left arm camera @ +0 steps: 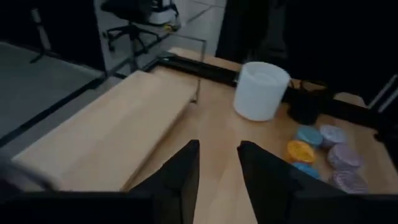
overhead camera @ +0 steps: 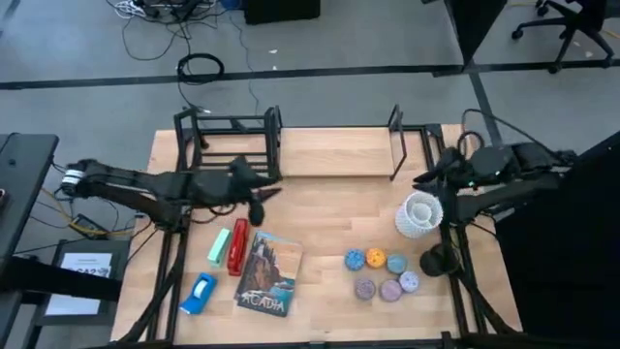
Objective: Stock shelves
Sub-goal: Return to Home Position
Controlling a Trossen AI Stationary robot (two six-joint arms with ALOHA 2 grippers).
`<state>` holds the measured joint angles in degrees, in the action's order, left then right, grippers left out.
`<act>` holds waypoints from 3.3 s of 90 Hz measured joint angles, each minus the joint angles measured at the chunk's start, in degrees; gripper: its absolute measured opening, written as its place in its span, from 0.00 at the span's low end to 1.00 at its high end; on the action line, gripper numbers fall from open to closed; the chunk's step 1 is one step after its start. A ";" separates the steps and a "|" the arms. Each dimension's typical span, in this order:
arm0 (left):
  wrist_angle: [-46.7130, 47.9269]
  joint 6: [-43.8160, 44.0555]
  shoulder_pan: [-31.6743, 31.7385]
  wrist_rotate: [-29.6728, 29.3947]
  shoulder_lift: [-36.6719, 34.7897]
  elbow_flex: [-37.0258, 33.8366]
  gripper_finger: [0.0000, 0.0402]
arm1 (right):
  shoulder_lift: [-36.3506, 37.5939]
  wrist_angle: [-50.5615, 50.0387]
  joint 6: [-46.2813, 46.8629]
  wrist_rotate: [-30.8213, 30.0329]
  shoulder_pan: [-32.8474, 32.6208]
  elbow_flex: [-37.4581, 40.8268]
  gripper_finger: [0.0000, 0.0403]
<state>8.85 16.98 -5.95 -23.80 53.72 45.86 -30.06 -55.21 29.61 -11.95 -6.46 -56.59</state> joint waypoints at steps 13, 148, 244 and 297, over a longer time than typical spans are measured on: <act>-0.04 -1.52 2.57 0.03 -8.55 -3.81 0.23 | 4.24 4.91 -1.31 8.10 6.94 5.37 0.18; -1.71 4.16 6.47 -2.08 -53.69 -38.24 0.23 | 28.47 47.06 -6.23 17.45 29.69 43.22 0.18; -13.74 1.31 6.47 -2.66 -52.87 -45.41 0.23 | 30.02 58.41 -1.27 14.08 21.52 55.90 0.18; -13.68 1.31 6.47 -2.72 -52.87 -45.43 0.24 | 29.83 59.81 -1.27 14.14 12.05 55.90 0.18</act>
<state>-4.83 18.28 0.51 -26.52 0.84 0.43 -0.23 4.60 28.34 2.19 5.58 -0.69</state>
